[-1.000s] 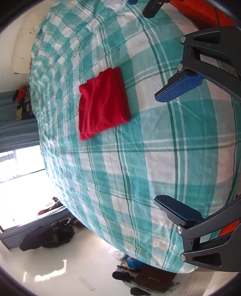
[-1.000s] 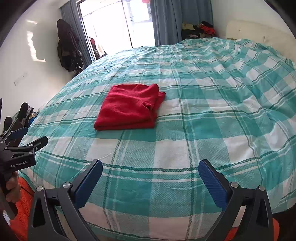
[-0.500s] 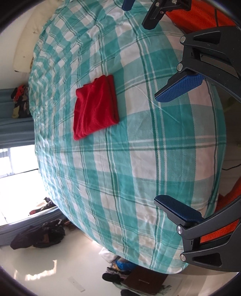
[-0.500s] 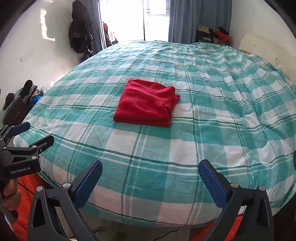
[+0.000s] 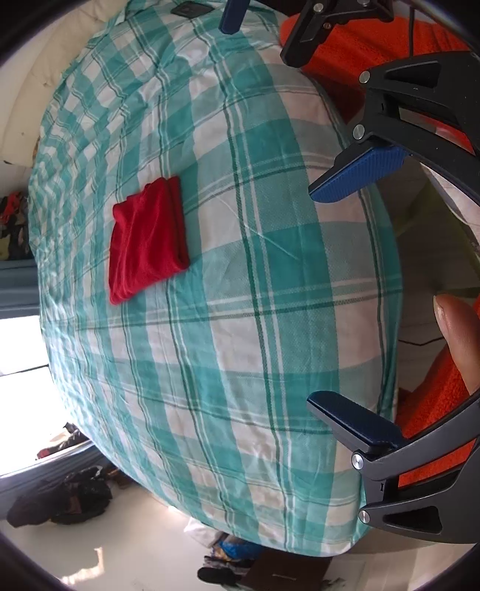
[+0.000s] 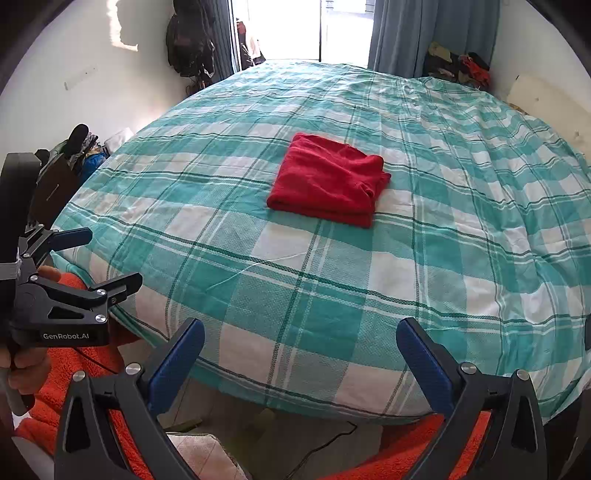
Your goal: Fold small clothes
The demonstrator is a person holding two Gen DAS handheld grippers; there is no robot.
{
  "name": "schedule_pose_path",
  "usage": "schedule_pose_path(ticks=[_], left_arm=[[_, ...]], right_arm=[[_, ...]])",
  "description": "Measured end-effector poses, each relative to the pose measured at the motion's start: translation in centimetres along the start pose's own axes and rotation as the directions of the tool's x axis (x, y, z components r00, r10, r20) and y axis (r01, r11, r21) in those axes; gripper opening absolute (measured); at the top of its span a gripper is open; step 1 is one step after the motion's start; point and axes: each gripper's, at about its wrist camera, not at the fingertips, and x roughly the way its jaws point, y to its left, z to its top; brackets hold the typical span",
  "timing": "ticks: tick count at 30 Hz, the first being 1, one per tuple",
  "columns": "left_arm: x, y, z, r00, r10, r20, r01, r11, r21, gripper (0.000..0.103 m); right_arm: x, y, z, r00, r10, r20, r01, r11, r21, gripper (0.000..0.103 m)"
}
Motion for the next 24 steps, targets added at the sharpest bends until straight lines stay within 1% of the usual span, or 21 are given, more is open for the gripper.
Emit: schedule_pose_path(ticks=[2, 7, 12, 16, 19, 22, 24], left_arm=[[-0.9, 0.0, -0.1, 1.0, -0.005, 0.012, 0.005, 1.0, 0.002, 0.102], [-2.4, 0.0, -0.5, 0.999, 0.026, 0.031, -0.027, 1.0, 0.015, 0.102], [-3.0, 0.1, -0.6, 0.999, 0.01, 0.034, -0.01, 1.0, -0.001, 0.102], [-2.8, -0.2, -0.4, 0.999, 0.015, 0.042, -0.016, 1.0, 0.009, 0.102], [-2.7, -0.5, -0.4, 0.998, 0.046, 0.048, -0.047, 0.999, 0.014, 0.102], [-2.3, -0.5, -0.4, 0.998, 0.049, 0.039, -0.049, 0.999, 0.008, 0.102], [-2.1, -0.3, -0.5, 0.998, 0.054, 0.033, -0.054, 0.999, -0.002, 0.102]], right_arm=[[-0.6, 0.4, -0.4, 1.0, 0.008, 0.0, -0.008, 1.0, 0.0, 0.103], [-1.6, 1.1, -1.3, 0.999, 0.029, -0.015, -0.029, 1.0, -0.004, 0.102], [-1.9, 0.5, -1.8, 1.0, -0.006, -0.03, 0.006, 1.0, 0.021, 0.102], [-2.2, -0.2, -1.3, 1.0, -0.01, -0.02, 0.011, 0.999, 0.052, 0.102], [-2.6, 0.0, -0.6, 0.999, -0.048, 0.006, 0.048, 0.998, 0.037, 0.102], [-2.7, 0.4, 0.1, 0.994, -0.108, 0.023, 0.108, 0.994, 0.008, 0.102], [-2.5, 0.7, 0.5, 0.992, -0.126, 0.024, 0.126, 0.992, -0.004, 0.102]])
